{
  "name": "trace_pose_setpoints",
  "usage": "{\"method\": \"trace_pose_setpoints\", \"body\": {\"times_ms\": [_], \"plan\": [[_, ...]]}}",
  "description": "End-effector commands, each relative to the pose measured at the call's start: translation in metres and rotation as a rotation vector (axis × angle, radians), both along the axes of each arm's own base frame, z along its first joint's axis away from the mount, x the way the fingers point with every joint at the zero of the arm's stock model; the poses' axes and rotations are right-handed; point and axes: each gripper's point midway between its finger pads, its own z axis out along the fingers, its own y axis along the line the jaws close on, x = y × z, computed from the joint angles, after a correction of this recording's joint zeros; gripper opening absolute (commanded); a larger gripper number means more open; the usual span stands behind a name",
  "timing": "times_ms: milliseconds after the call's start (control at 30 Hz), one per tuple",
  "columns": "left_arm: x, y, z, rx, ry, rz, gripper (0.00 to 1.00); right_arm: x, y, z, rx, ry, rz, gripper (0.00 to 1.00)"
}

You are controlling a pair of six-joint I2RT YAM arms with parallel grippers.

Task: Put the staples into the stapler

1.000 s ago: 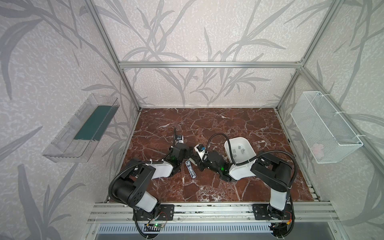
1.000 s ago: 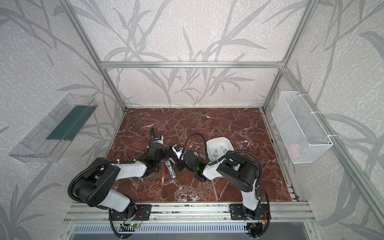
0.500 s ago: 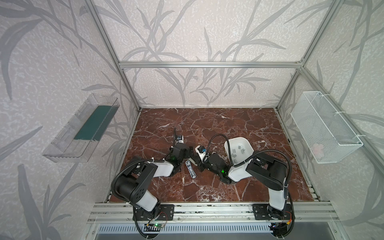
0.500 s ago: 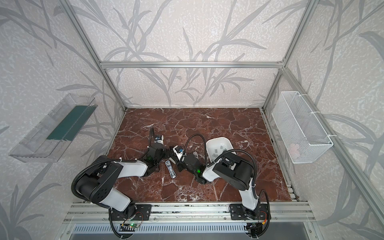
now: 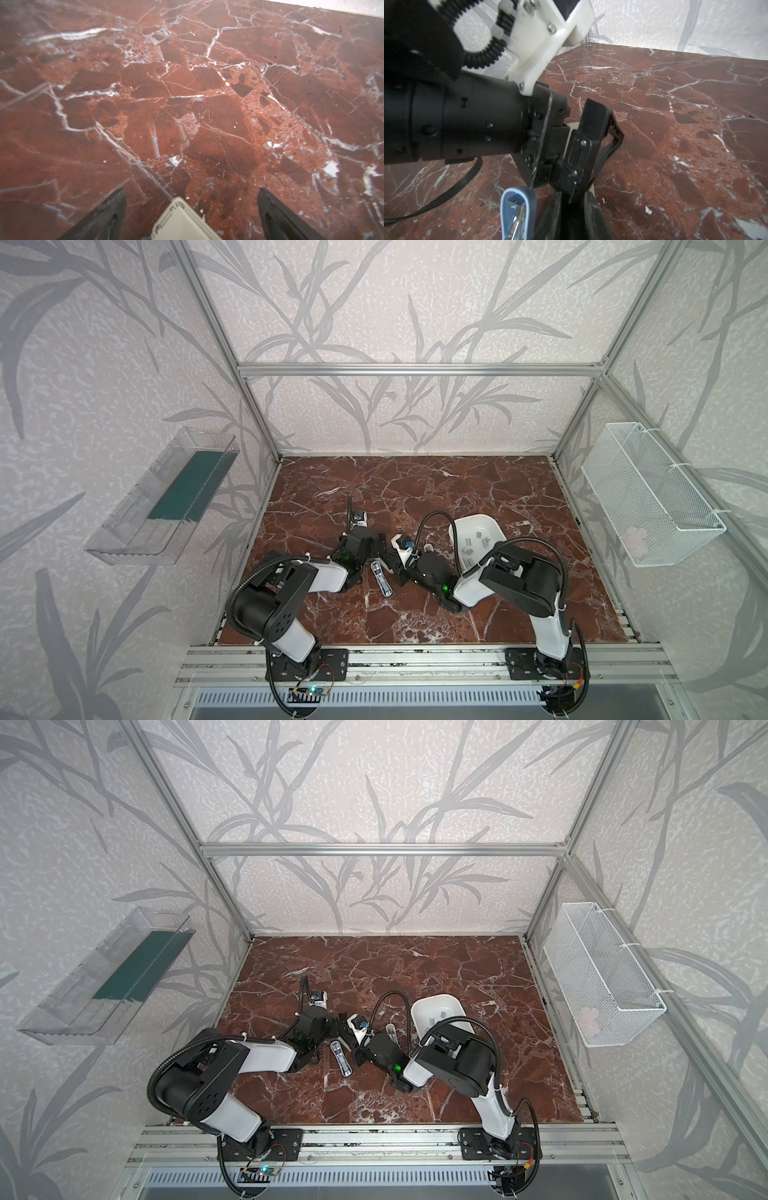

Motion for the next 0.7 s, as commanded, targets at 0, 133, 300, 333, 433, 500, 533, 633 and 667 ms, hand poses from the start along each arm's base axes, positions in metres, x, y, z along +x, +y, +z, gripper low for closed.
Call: {"method": "trace_pose_setpoints", "body": {"times_ms": [0, 133, 300, 333, 433, 500, 533, 633, 667], "plan": [[0.001, -0.005, -0.002, -0.015, 0.012, -0.018, 0.98, -0.025, -0.046, -0.111, -0.33, 0.172, -0.011, 0.21], [0.001, -0.005, -0.001, -0.017, 0.008, -0.018, 0.98, -0.025, -0.049, -0.112, -0.328, 0.165, -0.016, 0.21], [0.006, -0.008, 0.011, -0.017, -0.003, -0.024, 0.99, -0.02, -0.038, -0.084, -0.29, 0.15, -0.013, 0.26], [0.006, -0.008, 0.014, -0.015, -0.004, -0.023, 0.98, -0.018, -0.035, -0.077, -0.281, 0.146, -0.014, 0.28], [0.007, -0.007, 0.031, -0.019, -0.027, -0.021, 0.98, -0.014, -0.027, -0.053, -0.258, 0.134, -0.012, 0.32], [0.003, -0.004, 0.046, -0.022, -0.046, -0.015, 0.98, -0.013, -0.024, -0.034, -0.236, 0.123, -0.007, 0.36], [0.0, -0.001, 0.055, -0.027, -0.062, -0.01, 0.98, -0.012, -0.023, -0.026, -0.23, 0.117, -0.005, 0.37], [-0.012, 0.01, 0.075, -0.031, -0.096, 0.011, 0.99, -0.013, -0.025, -0.009, -0.229, 0.114, -0.01, 0.41], [-0.017, 0.013, 0.079, -0.033, -0.1, 0.019, 0.99, -0.025, -0.019, -0.003, -0.227, 0.108, 0.02, 0.42]]}}
